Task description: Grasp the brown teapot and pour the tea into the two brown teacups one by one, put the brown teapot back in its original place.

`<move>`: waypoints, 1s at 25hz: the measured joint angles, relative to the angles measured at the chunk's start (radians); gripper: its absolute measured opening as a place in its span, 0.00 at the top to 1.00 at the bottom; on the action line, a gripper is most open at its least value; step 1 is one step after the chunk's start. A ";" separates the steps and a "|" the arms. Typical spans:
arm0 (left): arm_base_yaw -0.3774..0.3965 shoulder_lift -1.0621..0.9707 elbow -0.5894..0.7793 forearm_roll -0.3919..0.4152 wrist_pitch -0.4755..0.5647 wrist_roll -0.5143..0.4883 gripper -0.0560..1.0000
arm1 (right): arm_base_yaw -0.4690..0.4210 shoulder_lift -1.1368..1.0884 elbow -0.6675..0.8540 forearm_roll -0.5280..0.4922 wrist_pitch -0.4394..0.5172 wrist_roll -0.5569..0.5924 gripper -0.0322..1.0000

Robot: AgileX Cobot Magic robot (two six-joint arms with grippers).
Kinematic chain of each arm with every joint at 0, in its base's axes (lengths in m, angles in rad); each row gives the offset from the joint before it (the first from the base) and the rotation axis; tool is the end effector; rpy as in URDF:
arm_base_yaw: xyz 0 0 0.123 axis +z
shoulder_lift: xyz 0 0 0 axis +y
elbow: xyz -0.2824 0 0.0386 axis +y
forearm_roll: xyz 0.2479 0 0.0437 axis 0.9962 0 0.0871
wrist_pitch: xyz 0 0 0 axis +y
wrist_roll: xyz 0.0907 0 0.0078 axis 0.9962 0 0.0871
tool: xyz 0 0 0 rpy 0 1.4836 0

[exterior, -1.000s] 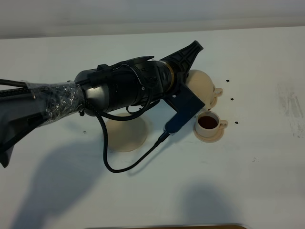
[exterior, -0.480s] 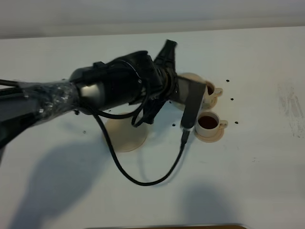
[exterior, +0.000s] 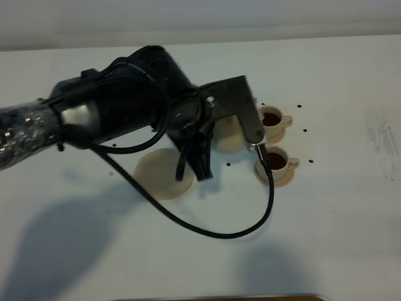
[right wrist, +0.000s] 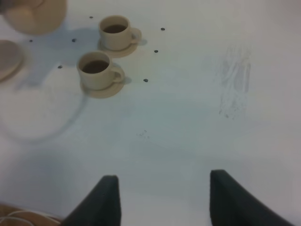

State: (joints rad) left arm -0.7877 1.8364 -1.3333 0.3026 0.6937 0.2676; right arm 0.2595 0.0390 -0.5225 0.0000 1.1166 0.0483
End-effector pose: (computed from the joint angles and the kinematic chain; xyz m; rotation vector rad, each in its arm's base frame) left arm 0.2882 -0.2649 0.2250 1.5335 2.1403 0.1584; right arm -0.0036 -0.0010 0.2791 -0.2237 2.1103 0.1830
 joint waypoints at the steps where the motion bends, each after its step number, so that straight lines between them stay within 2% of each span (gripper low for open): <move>1: 0.000 -0.012 0.019 -0.014 0.012 -0.024 0.87 | 0.000 0.000 0.000 0.000 0.000 0.000 0.54; 7: 0.000 -0.036 0.081 -0.117 0.051 -0.137 0.87 | 0.000 0.000 0.000 0.000 0.000 0.000 0.54; 12: 0.000 -0.035 0.144 -0.176 0.022 -0.161 0.87 | 0.000 0.000 0.000 0.000 0.000 0.000 0.54; 25: -0.009 0.085 0.176 -0.210 -0.133 -0.167 0.87 | 0.000 0.000 0.000 0.000 0.000 0.000 0.54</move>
State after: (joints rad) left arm -0.7964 1.9217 -1.1570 0.0925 0.5604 0.1008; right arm 0.2595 0.0390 -0.5225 0.0000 1.1166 0.0483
